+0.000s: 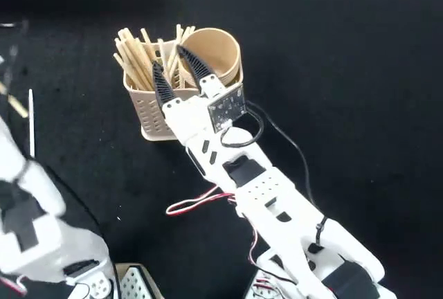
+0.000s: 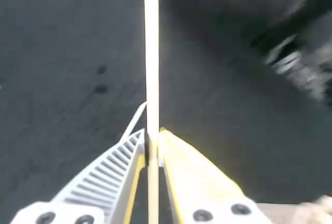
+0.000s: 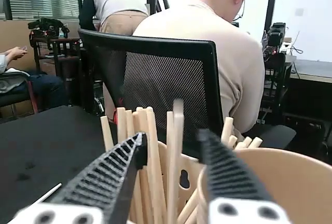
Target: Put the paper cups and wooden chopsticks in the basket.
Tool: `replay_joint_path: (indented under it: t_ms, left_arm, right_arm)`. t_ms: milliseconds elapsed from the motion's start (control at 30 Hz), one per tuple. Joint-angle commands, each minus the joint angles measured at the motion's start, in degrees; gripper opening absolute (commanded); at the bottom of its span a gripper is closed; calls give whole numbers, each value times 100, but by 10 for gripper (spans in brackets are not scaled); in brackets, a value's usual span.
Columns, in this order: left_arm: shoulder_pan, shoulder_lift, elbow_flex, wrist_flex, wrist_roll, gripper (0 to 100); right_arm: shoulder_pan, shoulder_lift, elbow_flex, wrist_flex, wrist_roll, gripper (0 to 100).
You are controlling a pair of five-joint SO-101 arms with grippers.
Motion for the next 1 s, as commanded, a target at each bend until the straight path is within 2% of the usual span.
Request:
replay_joint_path:
  t_ms: [0,133,233,300,400,500,667,800,967]
  left_arm:
    - [585,-1248,101,-220,369,28]
    - [857,-1679,101,-422,554,28]
    - [1042,-1890,101,-448,607,28]
    - [1244,-2013,101,-352,580,28]
    - [1499,-2268,110,0,580,28]
    - [1569,-2514,479,-62,580,28]
    - [1912,-3068,1640,-387,580,28]
    - [2352,-4035,3073,-1204,580,28]
    - [2721,-5679,5719,-3376,571,28]
  right_arm:
    - [-35,-75,-189,26,26,254]
    - [-44,-558,-180,35,-9,217]
    - [-26,-1305,-110,360,-9,114]
    - [-18,-2000,-92,1029,-9,12]
    - [9,-3178,-57,2382,-9,43]
    - [211,-4295,-48,3701,-62,12]
    - [1108,-5930,444,5187,-1275,12]
    - [1943,-7055,1138,5829,-1679,12]
    - [2585,-7960,2316,6057,-1714,12]
